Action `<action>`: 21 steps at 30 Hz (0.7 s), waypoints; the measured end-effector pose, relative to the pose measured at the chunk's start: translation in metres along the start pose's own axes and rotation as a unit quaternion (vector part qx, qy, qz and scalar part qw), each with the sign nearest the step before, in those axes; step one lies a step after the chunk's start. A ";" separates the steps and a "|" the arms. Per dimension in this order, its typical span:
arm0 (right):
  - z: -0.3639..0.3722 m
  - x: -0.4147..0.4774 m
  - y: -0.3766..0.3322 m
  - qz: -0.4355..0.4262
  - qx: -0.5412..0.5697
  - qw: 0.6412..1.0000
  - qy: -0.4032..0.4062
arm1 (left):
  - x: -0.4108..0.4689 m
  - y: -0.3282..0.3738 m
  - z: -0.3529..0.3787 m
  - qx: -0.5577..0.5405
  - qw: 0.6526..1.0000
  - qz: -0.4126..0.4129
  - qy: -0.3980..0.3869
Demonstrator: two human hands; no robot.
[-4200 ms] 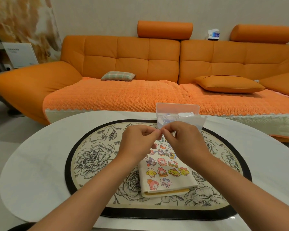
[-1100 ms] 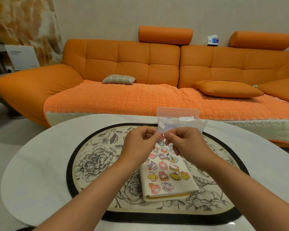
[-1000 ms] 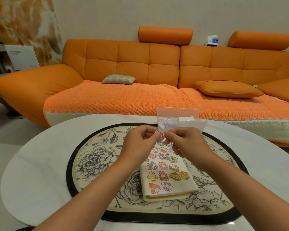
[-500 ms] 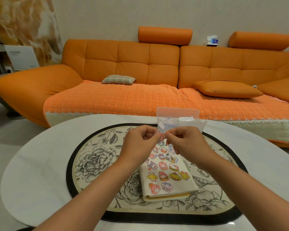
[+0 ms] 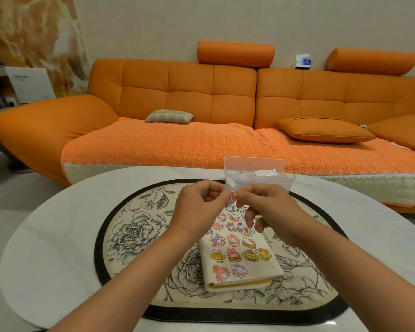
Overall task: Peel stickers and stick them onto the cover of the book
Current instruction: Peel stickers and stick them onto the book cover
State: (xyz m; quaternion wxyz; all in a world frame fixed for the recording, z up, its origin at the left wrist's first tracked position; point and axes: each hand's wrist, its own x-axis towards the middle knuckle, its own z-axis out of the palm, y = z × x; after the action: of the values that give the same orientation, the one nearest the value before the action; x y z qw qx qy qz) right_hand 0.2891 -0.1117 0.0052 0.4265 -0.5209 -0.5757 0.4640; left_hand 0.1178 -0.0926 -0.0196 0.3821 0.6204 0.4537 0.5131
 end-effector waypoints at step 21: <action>0.005 -0.004 0.001 -0.067 -0.162 0.983 0.048 | -0.004 -0.003 0.004 0.065 0.997 0.030 0.011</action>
State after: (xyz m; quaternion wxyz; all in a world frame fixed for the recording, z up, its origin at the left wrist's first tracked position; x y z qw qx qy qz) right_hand 0.2854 -0.1163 0.0029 0.3939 -0.5645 -0.6559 0.3097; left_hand 0.1206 -0.0960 -0.0244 0.3204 0.6516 0.4715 0.5005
